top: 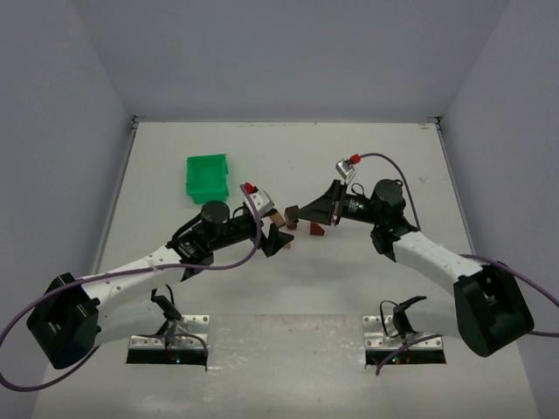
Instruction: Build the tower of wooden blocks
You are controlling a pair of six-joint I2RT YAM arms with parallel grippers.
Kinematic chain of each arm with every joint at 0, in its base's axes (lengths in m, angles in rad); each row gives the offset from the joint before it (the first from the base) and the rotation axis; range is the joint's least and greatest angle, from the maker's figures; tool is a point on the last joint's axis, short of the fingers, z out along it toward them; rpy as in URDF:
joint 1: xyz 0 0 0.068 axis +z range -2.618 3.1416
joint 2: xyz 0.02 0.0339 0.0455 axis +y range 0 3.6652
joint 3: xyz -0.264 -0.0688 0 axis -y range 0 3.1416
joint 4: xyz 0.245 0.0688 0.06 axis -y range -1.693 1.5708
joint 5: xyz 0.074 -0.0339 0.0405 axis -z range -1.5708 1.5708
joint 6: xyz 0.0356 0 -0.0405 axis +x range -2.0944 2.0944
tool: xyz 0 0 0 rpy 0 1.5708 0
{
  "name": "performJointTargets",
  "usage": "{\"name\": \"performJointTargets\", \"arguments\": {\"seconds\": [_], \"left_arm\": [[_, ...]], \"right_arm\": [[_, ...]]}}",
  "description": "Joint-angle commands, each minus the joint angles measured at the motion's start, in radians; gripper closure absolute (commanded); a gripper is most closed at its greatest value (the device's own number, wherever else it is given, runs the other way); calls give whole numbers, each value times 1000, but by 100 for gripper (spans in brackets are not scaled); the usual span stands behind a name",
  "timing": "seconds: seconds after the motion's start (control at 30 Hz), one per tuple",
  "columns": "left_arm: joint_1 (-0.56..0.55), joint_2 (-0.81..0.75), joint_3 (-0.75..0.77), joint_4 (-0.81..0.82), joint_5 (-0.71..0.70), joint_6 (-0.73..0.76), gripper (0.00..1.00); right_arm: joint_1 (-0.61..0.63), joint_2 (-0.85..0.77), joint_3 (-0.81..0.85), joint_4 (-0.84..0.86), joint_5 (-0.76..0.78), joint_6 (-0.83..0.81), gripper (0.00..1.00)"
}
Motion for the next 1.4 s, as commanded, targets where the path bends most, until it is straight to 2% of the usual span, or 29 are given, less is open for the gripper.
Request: {"name": "performJointTargets", "arguments": {"seconds": [0.0,0.27,0.53,0.9,1.03,1.3,1.37], "left_arm": [[2,-8,43,87,79,35,16],[2,-77,-7,166,168,55,21],[1,-4,29,141,178,67,36],[-3,-10,28,172,234,91,50],[-8,10,43,174,242,100,59],[-19,46,73,187,234,80,59],[-22,45,75,193,226,70,67]], "right_arm": [[-4,-15,-18,64,-17,29,100],[-4,4,-23,64,-23,54,100],[-4,-3,-22,69,-25,64,100],[-4,2,-24,69,-44,71,100],[-4,10,-22,70,-51,72,100],[-3,22,-23,81,-53,80,100],[-4,24,-24,81,-51,80,100]]}}
